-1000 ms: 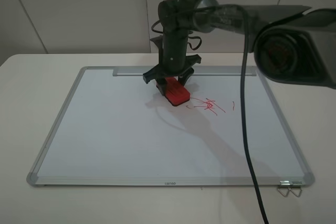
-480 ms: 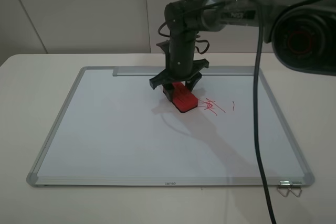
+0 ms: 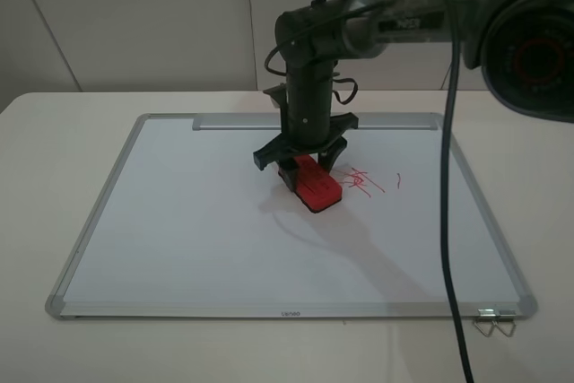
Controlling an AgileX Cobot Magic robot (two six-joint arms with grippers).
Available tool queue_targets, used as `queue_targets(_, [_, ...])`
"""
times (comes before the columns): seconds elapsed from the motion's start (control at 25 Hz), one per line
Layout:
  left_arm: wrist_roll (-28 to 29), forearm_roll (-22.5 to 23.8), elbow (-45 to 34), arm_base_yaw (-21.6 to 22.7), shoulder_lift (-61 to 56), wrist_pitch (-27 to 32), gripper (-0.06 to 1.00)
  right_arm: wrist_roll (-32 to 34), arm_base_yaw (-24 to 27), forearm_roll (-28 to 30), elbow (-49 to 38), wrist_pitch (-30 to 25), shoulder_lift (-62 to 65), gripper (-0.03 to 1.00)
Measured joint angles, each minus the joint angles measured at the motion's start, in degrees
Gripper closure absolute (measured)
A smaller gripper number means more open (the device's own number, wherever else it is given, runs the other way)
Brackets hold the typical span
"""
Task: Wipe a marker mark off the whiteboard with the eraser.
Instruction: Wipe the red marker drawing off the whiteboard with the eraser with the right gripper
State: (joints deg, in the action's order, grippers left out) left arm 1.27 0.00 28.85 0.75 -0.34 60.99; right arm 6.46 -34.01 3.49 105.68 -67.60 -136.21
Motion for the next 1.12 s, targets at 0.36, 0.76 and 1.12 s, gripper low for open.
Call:
queue_targets(0.36, [0.00,0.00,0.00,0.00,0.00,0.00,0.17,0.00,-6.06,-0.16,-0.45,1.87,0.24,0.46])
queue_targets(0.76, [0.00,0.00,0.00,0.00,0.00,0.00,0.17,-2.21,-12.54,-2.10,-0.45,2.79,0.24,0.46])
queue_targets(1.12, [0.00,0.00,0.00,0.00,0.00,0.00,0.17,-2.96,-9.90,2.73,-0.45,3.07,0.24,0.46])
